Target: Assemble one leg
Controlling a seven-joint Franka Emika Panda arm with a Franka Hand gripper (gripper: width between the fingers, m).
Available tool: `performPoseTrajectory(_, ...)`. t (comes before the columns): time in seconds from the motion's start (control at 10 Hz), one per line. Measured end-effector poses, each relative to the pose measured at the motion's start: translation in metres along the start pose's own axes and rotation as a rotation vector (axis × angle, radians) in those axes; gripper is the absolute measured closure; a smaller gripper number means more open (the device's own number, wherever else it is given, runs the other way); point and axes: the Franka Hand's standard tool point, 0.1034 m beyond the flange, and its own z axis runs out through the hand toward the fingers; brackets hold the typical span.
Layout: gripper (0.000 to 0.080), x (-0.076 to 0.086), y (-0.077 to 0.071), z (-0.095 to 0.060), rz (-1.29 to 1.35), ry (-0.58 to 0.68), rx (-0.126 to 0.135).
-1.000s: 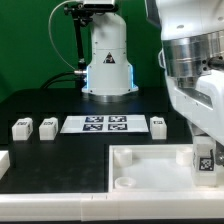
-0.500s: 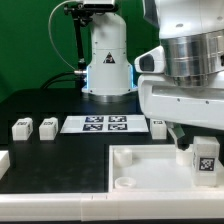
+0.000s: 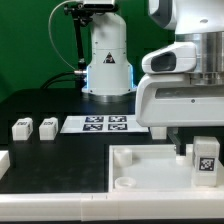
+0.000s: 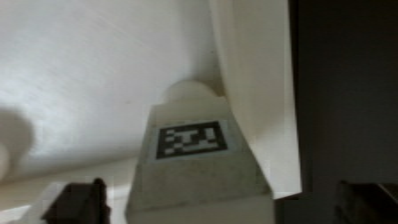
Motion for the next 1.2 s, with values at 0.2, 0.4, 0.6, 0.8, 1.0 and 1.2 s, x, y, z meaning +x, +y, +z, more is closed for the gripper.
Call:
performPoseTrajectory(0.2,0.0360,-0.0003,0.0006,0.0003,0.149,-0.004,0.006)
performPoseTrajectory(0.4,0.0496,-0.0003,0.0038,0.0011,0.351,-0.009,0.007)
performPoseTrajectory(0.6,0.0497,0.0002,0.0055,0.0010,0.714,-0.021,0.020)
performPoseTrajectory(0.8,0.0497,-0.0013,0.0026,0.0036,1.163,-0.052,0.070)
performPoseTrajectory(1.0,0.0499,-0.0017,0.0005,0.0037,1.348,-0.076,0.086)
performPoseTrajectory(1.2,0.0500,-0.0029,-0.0018,0.0040,1.458,-0.086,0.084)
